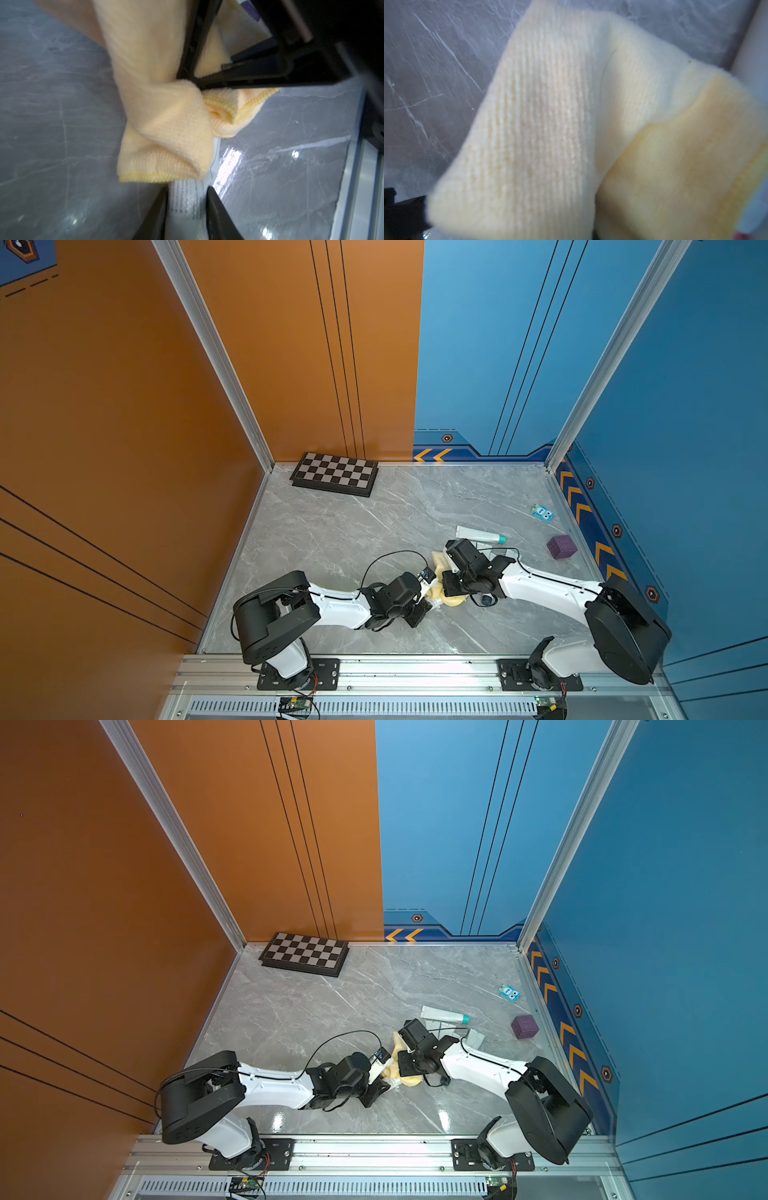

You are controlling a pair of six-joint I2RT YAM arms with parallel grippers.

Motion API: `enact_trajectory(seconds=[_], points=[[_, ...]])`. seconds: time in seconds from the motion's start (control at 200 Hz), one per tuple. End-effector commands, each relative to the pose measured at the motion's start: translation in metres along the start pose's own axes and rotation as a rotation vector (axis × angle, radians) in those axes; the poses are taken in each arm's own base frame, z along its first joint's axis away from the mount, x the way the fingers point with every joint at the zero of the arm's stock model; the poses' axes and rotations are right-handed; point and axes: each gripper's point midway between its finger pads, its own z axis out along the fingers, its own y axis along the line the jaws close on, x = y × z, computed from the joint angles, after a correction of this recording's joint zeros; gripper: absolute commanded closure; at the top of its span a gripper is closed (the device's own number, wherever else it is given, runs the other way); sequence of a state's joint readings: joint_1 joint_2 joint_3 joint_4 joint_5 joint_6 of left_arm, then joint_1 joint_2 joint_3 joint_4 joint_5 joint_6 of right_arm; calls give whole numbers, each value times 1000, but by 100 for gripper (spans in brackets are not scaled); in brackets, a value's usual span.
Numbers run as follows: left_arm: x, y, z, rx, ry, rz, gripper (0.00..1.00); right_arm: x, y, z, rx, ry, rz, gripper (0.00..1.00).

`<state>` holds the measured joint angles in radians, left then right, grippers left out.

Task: Wipe the surface of the toothpaste tube
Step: Wipe the dirt from the toothpaste tube.

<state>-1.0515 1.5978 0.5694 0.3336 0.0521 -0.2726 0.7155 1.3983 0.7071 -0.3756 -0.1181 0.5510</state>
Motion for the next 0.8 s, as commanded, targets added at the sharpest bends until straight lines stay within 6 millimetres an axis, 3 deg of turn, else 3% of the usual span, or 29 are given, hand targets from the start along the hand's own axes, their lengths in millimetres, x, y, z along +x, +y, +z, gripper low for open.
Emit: enact_trajectory(seconds=[0.0, 0.22, 0.26, 0.3, 0.32, 0.505, 0.676, 0.736, 0.796], points=[[68, 34, 5, -113, 217, -18, 100, 48, -38, -4, 90, 169, 60, 100], [67, 28, 7, -87, 222, -13, 100, 44, -19, -10, -29, 169, 80, 100], [63, 25, 7, -72, 214, -14, 86, 44, -18, -9, -31, 174, 77, 100], [59, 22, 6, -59, 205, -10, 65, 44, -19, -8, -29, 178, 77, 100], [59, 21, 5, -55, 204, -8, 60, 44, -20, -7, -26, 181, 77, 100], [51, 10, 4, -27, 202, 29, 46, 43, -20, -6, -41, 181, 93, 100], [62, 9, 17, -51, 265, 68, 48, 41, -23, -6, -43, 179, 104, 100], [68, 6, 22, -52, 289, 88, 53, 39, -25, -6, -48, 177, 115, 100], [77, 5, 26, -52, 317, 95, 66, 36, -27, -7, -49, 171, 121, 100]])
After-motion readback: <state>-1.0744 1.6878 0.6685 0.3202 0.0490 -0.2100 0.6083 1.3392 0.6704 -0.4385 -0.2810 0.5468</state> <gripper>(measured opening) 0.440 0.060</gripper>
